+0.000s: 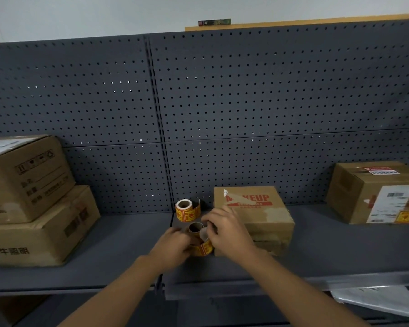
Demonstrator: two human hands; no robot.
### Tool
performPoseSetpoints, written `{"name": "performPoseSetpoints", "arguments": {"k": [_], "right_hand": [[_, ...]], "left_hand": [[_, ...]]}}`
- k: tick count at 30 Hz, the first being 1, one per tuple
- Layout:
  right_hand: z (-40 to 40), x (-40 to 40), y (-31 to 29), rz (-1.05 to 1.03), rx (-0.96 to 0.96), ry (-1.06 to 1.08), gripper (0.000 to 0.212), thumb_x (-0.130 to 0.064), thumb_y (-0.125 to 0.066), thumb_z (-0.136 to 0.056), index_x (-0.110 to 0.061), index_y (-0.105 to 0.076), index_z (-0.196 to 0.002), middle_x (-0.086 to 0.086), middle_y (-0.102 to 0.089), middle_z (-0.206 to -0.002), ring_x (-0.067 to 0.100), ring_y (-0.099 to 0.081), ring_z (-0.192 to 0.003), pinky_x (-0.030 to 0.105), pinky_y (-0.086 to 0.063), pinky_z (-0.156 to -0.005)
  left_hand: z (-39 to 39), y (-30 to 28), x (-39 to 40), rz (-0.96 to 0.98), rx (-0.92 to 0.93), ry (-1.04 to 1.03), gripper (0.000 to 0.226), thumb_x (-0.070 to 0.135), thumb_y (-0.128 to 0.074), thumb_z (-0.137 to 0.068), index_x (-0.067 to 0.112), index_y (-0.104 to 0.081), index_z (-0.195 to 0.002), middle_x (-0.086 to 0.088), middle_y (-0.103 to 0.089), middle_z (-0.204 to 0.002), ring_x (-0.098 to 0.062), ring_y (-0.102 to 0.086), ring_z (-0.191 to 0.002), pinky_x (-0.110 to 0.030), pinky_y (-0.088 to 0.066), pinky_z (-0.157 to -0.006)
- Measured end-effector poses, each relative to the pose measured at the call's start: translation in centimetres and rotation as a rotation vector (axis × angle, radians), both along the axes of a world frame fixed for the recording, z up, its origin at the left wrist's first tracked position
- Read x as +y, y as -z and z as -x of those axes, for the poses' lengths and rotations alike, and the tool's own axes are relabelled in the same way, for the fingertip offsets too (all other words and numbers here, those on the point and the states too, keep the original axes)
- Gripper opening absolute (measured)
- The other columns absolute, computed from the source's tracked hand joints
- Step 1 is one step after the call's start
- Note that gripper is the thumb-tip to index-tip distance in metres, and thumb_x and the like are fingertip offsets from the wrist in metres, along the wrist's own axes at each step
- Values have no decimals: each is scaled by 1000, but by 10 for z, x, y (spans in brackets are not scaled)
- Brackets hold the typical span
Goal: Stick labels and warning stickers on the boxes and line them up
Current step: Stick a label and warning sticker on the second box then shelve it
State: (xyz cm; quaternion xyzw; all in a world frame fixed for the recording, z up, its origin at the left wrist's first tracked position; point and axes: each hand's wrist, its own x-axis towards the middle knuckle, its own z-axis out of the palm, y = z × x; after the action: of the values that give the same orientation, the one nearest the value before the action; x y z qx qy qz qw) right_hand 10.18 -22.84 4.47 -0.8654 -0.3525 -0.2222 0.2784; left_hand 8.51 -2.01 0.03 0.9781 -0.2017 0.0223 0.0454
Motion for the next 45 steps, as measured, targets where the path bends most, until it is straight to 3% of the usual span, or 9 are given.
{"name": "performPoseSetpoints", "arguments": {"k": [3, 8, 11, 14, 18, 31, 37, 41, 45], "right_hand": [[0, -2, 1, -65, 36, 4, 25, -13, -60, -95, -16, -73, -116, -6, -66, -110, 11, -53, -108, 30, -48, -93], [-1, 3, 4, -71, 72, 5, 22, -15, -59, -98, -16, -72, -115, -6, -65, -108, 11, -50, -106, 33, -50, -91], [-5, 6, 2, 1, 70, 31, 18, -28, -62, -99, -19, -73, -110, -7, -67, -106, 13, -47, -105, 37, -48, -91], [-7, 11, 1, 44, 81, 62, 25, -38, -63, -99, -22, -73, -116, -8, -69, -110, 15, -46, -106, 35, -44, -94], [-7, 16, 2, 82, 34, 85, 24, -41, -63, -97, -26, -76, -111, -8, -72, -107, 17, -46, -100, 37, -39, -89], [-5, 14, 0, 97, 33, 98, 26, -46, -54, -102, -39, -75, -116, -14, -70, -108, 13, -40, -97, 35, -17, -78], [-4, 13, -2, 77, 121, 118, 28, -51, -54, -101, -42, -73, -119, -19, -71, -111, 9, -36, -102, 37, -18, -79], [-5, 14, -2, -81, 244, 141, 19, -50, -68, -93, -40, -76, -108, -22, -64, -87, 9, -42, -108, 36, -20, -83], [-4, 15, -2, -117, 252, 166, 15, -51, -70, -91, -37, -74, -94, -18, -69, -86, 8, -44, -105, 36, -21, -85]], "left_hand": [[-1, -2, 8, 210, 15, -12, 32, 17, -64, -94, 31, -69, -123, 8, -74, -115, -11, -68, -103, -31, -53, -93], [-2, -8, 14, 499, 13, -48, 32, 9, -66, -97, 22, -69, -126, 12, -72, -117, 0, -67, -107, -19, -55, -97], [-4, -8, 16, 560, -3, -53, 18, 17, -65, -98, 26, -68, -114, 8, -74, -104, -4, -70, -98, -31, -60, -89], [-3, -10, 9, 565, -87, -48, 17, 16, -66, -97, 33, -63, -101, 6, -70, -91, -9, -69, -88, -39, -59, -80], [-2, -13, 2, 633, -118, 3, 6, 20, -63, -100, 25, -64, -98, 4, -67, -90, -15, -67, -88, -43, -58, -78], [-1, -20, 7, 533, -144, 30, 15, 24, -60, -100, 36, -64, -107, 16, -68, -94, -5, -66, -91, -41, -57, -86], [2, -20, 8, 542, -111, 17, 14, 36, -59, -100, 48, -63, -106, 23, -67, -98, -4, -65, -95, -44, -54, -94], [3, -20, 8, 568, -96, 27, 15, 29, -62, -100, 40, -65, -109, 37, -60, -101, -2, -61, -96, -35, -52, -91], [3, -20, 7, 538, -100, -4, 23, 29, -62, -100, 51, -61, -106, 38, -59, -98, -2, -59, -93, -43, -51, -92]]}}
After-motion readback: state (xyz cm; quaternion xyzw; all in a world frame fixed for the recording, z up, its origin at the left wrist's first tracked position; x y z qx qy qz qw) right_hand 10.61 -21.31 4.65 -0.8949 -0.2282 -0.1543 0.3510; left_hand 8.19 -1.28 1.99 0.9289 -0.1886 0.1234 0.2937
